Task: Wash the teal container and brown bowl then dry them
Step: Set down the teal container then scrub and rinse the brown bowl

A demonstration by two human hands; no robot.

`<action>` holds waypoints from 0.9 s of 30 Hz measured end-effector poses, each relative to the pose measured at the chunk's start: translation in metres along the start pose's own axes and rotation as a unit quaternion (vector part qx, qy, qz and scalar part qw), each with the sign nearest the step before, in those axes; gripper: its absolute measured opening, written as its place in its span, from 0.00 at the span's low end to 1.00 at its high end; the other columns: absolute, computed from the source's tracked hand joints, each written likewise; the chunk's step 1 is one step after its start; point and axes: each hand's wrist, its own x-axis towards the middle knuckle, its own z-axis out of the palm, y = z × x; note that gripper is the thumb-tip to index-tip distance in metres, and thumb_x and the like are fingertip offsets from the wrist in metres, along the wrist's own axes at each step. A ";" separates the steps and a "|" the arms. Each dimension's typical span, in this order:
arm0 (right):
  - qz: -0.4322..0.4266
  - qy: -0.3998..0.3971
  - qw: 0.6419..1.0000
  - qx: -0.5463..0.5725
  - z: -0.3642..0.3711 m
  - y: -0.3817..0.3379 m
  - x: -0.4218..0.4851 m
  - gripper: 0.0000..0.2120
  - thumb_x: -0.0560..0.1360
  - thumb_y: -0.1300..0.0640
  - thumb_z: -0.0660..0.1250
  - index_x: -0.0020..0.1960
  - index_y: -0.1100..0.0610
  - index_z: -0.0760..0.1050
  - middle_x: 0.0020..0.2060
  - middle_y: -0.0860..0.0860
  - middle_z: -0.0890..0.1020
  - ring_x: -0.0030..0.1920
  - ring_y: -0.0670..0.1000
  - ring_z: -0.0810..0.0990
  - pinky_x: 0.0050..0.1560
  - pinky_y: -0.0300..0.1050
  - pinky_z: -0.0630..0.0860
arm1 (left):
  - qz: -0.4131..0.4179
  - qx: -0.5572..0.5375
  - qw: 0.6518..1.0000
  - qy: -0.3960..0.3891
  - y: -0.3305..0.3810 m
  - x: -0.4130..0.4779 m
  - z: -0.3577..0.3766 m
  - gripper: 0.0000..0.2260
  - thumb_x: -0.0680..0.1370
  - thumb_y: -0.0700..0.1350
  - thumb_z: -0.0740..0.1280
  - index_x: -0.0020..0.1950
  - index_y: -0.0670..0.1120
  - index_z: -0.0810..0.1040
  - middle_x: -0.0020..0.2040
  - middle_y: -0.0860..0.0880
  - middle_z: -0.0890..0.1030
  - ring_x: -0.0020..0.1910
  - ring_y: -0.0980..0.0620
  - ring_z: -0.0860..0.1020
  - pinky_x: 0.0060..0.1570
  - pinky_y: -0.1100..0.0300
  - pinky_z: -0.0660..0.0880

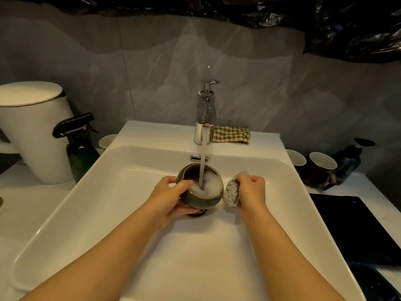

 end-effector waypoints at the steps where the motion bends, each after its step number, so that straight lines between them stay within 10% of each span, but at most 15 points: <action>1: 0.003 -0.005 1.000 0.002 0.001 0.001 0.001 0.20 0.63 0.59 0.63 0.54 0.62 0.69 0.39 0.59 0.75 0.34 0.57 0.75 0.33 0.45 0.73 | 0.002 0.018 1.000 0.015 0.001 -0.001 0.000 0.08 0.76 0.43 0.67 0.52 0.41 0.72 0.47 0.41 0.78 0.36 0.45 0.82 0.30 0.52 0.81; 5: 0.014 -0.008 1.000 0.012 0.001 0.002 0.003 0.22 0.62 0.58 0.62 0.55 0.63 0.70 0.37 0.59 0.74 0.31 0.56 0.73 0.32 0.46 0.73 | -0.072 -0.031 0.997 0.013 0.001 -0.003 0.000 0.07 0.77 0.46 0.64 0.47 0.42 0.74 0.42 0.41 0.80 0.34 0.44 0.81 0.25 0.58 0.79; 10: 0.005 0.012 1.000 0.000 0.000 -0.003 -0.001 0.12 0.71 0.61 0.63 0.54 0.60 0.69 0.41 0.59 0.76 0.37 0.55 0.78 0.33 0.43 0.74 | -0.102 -0.140 0.981 -0.092 -0.001 -0.004 0.004 0.09 0.76 0.35 0.62 0.56 0.36 0.71 0.55 0.33 0.79 0.52 0.35 0.79 0.43 0.44 0.80; 17: -0.008 0.007 1.000 0.002 -0.002 -0.001 -0.003 0.12 0.71 0.63 0.64 0.52 0.59 0.66 0.39 0.56 0.76 0.36 0.54 0.76 0.37 0.48 0.75 | 0.008 -0.007 1.000 0.002 -0.002 0.002 0.000 0.12 0.75 0.43 0.69 0.56 0.41 0.75 0.46 0.42 0.81 0.36 0.46 0.83 0.35 0.52 0.82; 23: -0.003 0.007 1.000 0.007 -0.001 -0.006 -0.007 0.11 0.73 0.63 0.63 0.53 0.58 0.65 0.40 0.54 0.74 0.37 0.51 0.76 0.36 0.46 0.75 | -0.070 -0.045 0.997 0.001 0.000 -0.004 0.004 0.09 0.77 0.48 0.65 0.50 0.42 0.74 0.46 0.41 0.80 0.37 0.44 0.82 0.26 0.57 0.80; 27: -0.006 0.025 1.000 0.016 -0.002 -0.007 -0.005 0.11 0.72 0.63 0.63 0.54 0.58 0.66 0.41 0.55 0.74 0.39 0.52 0.76 0.39 0.47 0.75 | -0.109 -0.154 0.980 -0.071 -0.001 -0.006 0.012 0.07 0.77 0.37 0.62 0.54 0.36 0.71 0.53 0.35 0.78 0.46 0.38 0.80 0.42 0.46 0.79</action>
